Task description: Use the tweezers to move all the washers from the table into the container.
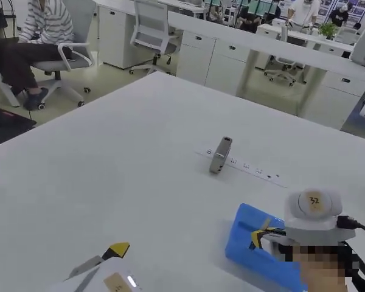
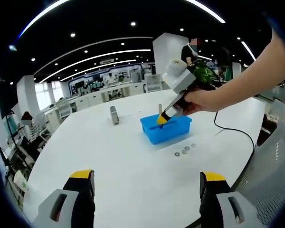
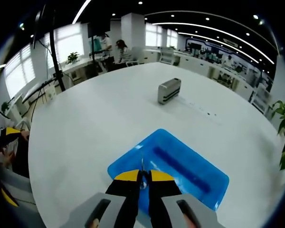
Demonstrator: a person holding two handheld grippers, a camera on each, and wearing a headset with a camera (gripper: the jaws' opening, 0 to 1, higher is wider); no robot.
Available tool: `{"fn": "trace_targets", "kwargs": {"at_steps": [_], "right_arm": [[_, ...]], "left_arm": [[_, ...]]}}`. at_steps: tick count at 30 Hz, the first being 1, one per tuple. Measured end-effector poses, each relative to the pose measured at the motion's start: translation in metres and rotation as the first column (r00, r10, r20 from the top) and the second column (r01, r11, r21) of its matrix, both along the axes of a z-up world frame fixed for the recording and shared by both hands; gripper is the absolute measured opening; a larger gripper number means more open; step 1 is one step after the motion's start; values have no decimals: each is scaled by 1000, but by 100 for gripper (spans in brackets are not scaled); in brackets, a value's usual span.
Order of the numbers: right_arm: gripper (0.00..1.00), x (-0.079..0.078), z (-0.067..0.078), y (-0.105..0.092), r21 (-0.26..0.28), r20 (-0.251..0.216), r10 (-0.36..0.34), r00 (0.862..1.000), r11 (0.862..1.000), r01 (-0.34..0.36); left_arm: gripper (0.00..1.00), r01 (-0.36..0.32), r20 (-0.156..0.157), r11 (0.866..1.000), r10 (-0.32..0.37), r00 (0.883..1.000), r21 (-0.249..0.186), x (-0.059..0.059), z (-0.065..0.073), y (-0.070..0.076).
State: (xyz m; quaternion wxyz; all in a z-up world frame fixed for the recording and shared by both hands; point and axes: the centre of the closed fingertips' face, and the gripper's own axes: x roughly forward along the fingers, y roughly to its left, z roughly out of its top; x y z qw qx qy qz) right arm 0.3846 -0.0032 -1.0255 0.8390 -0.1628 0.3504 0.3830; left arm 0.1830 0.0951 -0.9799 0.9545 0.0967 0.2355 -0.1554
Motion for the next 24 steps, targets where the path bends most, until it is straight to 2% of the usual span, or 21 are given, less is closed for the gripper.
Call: {"fn": "trace_targets", "kwargs": {"at_steps": [6,10,16,18,24], "right_arm": [[3,-4,3,0,12,-18,-17,1000,1000,17],[3,-7,10,1,26,-10,-16,1000,1000,16],[3,-7,28,3,30,33,3,999,1000,-4],[3,-9,36,2,37,48,8,999,999,-10],[3,-16,54,-1,57,76,24,997,998,-29]], "left_arm": [[94,-2,4,1000,2,1000,3,0,1,0],[94,-4,3,1000,4,1000,4,0,1,1],[94,2,3,1000,-2,1000,8,-1,1,-1],[94,-2,14,1000,2,1000,12,0,3,0],[94,-5,16,1000,5,1000,-11,0,5,0]]}}
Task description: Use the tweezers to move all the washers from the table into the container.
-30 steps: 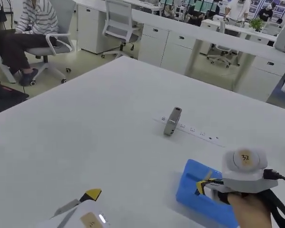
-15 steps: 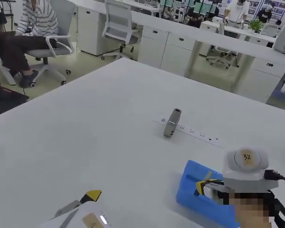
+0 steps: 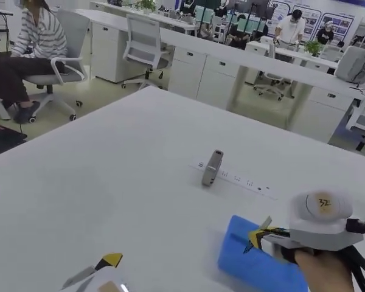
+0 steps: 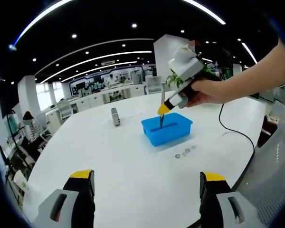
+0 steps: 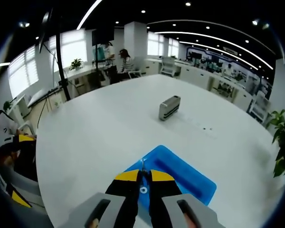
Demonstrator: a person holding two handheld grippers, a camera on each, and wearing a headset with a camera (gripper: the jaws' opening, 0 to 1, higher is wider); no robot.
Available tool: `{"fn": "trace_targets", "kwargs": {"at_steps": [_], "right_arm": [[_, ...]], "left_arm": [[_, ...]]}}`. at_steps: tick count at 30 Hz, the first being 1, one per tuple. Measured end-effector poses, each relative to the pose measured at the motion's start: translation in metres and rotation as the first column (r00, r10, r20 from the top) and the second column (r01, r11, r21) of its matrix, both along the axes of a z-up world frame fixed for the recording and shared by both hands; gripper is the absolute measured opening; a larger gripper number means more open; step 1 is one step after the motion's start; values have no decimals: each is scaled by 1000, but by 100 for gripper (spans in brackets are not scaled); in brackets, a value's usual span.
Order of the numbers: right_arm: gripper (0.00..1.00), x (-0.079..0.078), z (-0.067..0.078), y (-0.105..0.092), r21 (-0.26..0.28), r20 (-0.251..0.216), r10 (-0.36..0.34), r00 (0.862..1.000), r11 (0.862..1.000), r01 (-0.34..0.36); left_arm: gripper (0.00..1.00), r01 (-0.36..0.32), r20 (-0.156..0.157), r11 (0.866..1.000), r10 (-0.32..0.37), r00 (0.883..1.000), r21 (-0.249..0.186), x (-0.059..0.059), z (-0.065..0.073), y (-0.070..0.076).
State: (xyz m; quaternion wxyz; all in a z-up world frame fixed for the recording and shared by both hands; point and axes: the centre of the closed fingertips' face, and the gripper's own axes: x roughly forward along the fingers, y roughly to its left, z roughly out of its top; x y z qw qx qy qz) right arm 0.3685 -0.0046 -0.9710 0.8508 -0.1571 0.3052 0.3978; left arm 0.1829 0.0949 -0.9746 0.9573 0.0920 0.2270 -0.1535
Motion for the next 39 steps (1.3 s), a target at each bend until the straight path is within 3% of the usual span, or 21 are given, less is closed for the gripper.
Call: {"fn": "trace_targets", "kwargs": {"at_steps": [9,14,19,26,30,35,39], "right_arm": [[3,-14,15,-5,4,30,47,998,999,-47],[3,-24,20,-7,66,18,32,999,997,-34],[3,-39,15,-5,142,-39,5,999,990,0],[3,-58,-3,-6,156,-88,1,996,988,13],[3,-67,-14,-7,131,-102,10,995,991,4],[3,-79,-31,-7,88,-118,35,992,996,-24],[3,-83,-41,-7,30,-103,66,992,998,-64]], "left_arm": [[93,5,-3,1000,-5,1000,5,-1,0,-1],[93,3,-5,1000,-3,1000,3,0,0,-1],[93,0,-6,1000,0,1000,2,0,-1,0],[92,-3,-10,1000,3,1000,4,0,-1,1],[93,1,15,1000,0,1000,-10,0,4,0],[93,-3,18,1000,4,1000,-19,0,5,0],[93,-2,8,1000,2,1000,-12,0,2,1]]}}
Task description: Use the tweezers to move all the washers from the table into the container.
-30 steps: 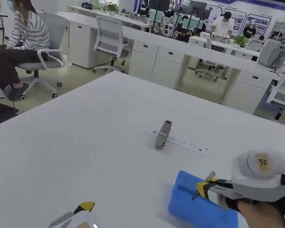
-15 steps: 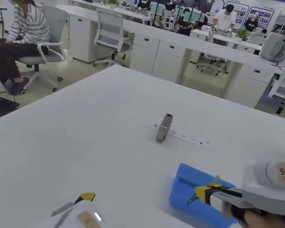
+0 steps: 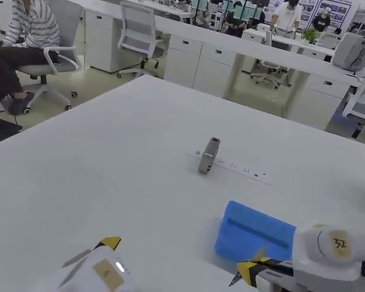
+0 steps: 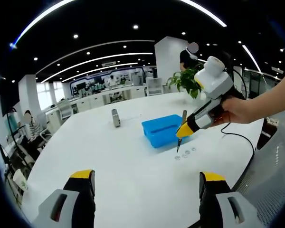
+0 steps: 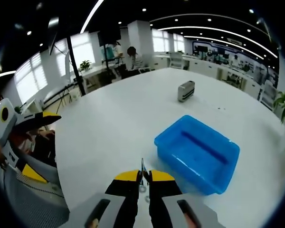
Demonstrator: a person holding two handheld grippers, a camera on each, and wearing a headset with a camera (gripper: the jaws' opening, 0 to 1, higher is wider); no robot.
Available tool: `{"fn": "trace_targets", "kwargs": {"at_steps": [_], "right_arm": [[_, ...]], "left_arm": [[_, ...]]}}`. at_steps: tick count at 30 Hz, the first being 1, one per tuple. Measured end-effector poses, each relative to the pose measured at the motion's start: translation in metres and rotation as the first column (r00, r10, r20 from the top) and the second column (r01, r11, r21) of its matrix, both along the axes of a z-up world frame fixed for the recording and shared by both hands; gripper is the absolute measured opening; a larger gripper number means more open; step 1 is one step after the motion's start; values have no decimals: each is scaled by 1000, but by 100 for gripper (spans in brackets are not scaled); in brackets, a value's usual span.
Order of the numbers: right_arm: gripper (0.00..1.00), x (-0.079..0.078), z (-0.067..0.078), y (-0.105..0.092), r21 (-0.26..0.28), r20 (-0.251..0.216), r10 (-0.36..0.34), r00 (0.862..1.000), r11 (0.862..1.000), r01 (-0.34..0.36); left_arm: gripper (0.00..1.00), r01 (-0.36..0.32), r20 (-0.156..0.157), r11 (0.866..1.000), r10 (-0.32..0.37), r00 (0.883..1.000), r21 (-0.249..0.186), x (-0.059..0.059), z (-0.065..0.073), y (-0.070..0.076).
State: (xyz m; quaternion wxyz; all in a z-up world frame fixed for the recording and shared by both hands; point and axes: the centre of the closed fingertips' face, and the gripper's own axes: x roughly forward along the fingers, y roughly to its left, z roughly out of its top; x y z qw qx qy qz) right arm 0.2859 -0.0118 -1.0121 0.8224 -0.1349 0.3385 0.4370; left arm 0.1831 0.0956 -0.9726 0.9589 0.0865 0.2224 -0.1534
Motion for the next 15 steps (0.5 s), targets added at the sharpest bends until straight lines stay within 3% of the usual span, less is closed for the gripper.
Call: {"fn": "trace_targets", "kwargs": {"at_steps": [5,12,15], "right_arm": [[3,-2,-7,3,1,-27,0,1000,1000,0],[3,-1,-17,2,-27,-25,15,1000,1000,-16],[3,-1,-13,2,-28,-11,18,1000,999,-18]], "left_arm": [[93,4,3,1000,-4,1000,-7,0,1,-1],[93,4,-7,1000,-4,1000,1,0,-2,0],[93,7,-12,1000,-7,1000,3,-1,-3,-1]]}}
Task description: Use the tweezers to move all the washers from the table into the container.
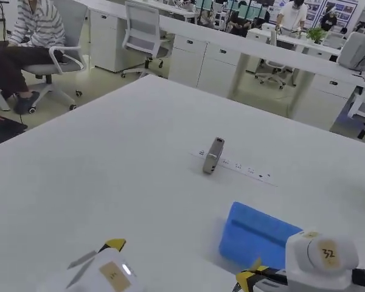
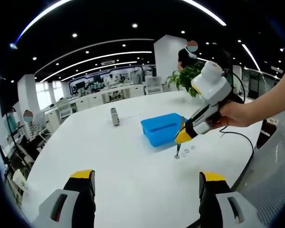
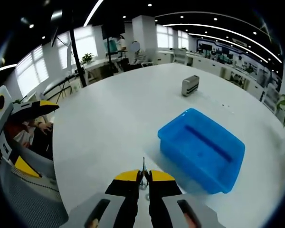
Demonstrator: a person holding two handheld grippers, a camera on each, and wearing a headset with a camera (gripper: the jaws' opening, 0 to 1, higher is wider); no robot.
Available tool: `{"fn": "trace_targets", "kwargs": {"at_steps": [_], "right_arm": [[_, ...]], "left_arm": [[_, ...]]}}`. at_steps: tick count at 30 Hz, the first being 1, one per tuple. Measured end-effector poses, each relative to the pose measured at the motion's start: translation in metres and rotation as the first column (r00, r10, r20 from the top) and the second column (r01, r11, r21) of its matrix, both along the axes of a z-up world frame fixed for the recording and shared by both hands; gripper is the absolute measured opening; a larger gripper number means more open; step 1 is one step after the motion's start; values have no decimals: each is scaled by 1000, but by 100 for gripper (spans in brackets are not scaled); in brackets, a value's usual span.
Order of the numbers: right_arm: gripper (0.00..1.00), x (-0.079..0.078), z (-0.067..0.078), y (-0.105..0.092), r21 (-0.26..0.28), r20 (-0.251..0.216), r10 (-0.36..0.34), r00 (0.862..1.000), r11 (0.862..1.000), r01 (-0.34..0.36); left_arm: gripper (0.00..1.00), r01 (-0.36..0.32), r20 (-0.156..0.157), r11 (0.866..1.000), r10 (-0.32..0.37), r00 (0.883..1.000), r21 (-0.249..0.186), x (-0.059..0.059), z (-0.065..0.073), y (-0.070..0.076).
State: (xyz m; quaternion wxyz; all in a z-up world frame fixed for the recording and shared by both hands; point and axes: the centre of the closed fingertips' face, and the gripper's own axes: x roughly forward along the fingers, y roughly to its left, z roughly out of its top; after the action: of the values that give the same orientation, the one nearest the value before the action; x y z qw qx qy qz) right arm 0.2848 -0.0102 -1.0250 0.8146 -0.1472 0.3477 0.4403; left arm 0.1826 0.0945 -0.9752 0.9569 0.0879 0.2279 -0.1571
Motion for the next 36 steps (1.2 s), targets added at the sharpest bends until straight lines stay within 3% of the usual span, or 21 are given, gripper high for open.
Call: {"fn": "trace_targets", "kwargs": {"at_steps": [11,16,20,31,36], "right_arm": [[3,1,-4,-2,-23,12,1,1000,1000,-1],[3,1,-3,-2,-12,44,7,999,1000,-6],[2,1,-4,-2,-33,69,25,997,999,-22],[1,4,-3,-2,-45,20,-1,1000,999,2],[1,5,2,-3,-65,37,11,999,998,-9]], "left_arm": [[92,1,-6,1000,-1,1000,8,0,-1,0],[92,-2,-7,1000,2,1000,9,0,-1,1],[92,-1,-5,1000,1,1000,6,0,-1,0],[91,-12,-1,1000,12,1000,5,0,0,3],[91,-11,-1,1000,11,1000,7,0,0,2]]}}
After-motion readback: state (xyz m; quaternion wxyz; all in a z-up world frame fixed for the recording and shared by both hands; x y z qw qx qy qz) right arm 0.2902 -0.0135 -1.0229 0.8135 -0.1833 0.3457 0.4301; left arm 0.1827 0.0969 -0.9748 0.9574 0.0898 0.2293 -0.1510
